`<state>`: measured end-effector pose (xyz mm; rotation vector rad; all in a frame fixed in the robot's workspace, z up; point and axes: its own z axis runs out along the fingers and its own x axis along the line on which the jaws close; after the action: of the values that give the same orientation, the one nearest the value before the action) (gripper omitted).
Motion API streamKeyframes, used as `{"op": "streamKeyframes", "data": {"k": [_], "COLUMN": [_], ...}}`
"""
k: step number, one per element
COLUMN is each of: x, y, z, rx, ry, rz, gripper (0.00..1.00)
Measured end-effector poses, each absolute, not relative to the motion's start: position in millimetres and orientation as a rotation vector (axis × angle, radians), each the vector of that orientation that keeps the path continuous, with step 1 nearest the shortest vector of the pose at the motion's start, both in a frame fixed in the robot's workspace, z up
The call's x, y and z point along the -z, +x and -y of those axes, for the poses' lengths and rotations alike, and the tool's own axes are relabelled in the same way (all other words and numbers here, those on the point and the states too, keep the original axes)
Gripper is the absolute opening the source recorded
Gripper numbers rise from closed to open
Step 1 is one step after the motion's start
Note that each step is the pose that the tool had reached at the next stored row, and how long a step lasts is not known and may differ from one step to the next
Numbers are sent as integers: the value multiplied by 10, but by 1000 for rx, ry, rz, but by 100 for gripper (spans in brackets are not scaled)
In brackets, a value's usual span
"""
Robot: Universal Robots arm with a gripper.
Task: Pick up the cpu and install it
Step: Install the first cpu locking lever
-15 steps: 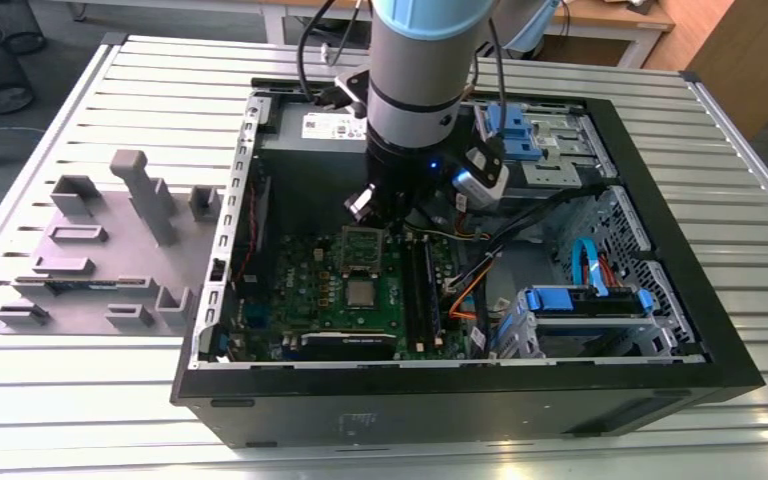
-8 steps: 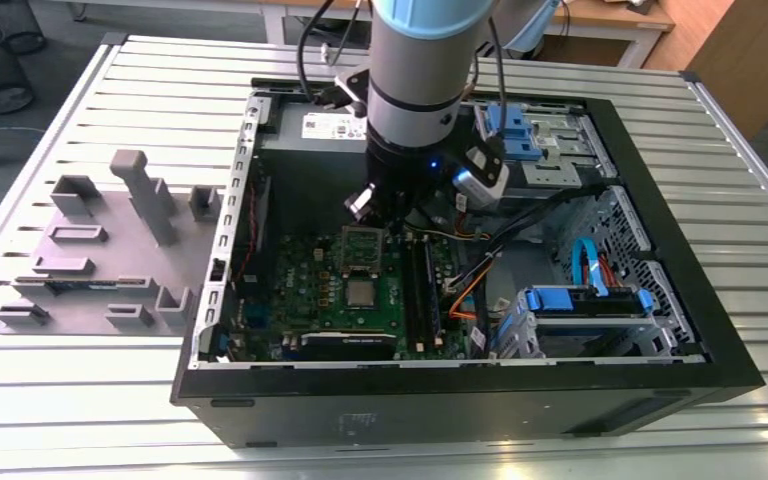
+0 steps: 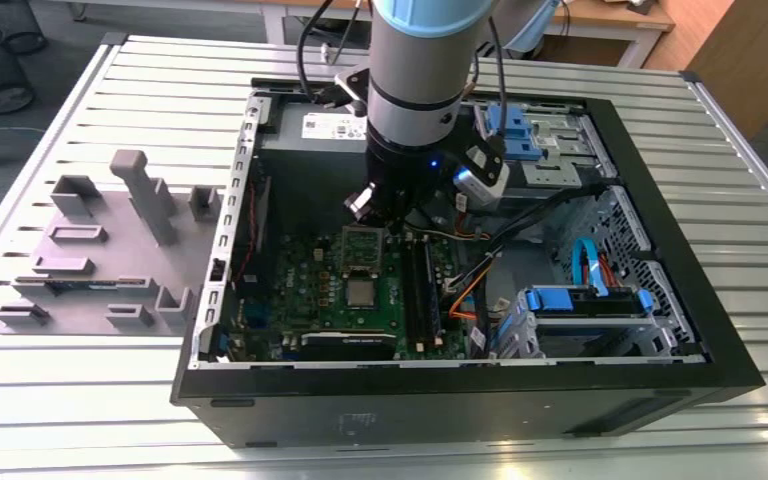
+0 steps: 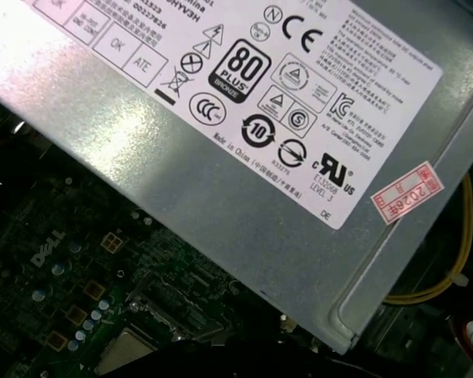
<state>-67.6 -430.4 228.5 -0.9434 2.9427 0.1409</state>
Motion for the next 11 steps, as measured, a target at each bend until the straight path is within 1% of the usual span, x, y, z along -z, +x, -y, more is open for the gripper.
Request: {"op": "streamKeyframes", "data": {"k": [11], "x": [-2285], "y": [-677], "z": [4310], "rx": [-143], "ry": [-1036], "rz": [-2914], "gripper": [11]}}
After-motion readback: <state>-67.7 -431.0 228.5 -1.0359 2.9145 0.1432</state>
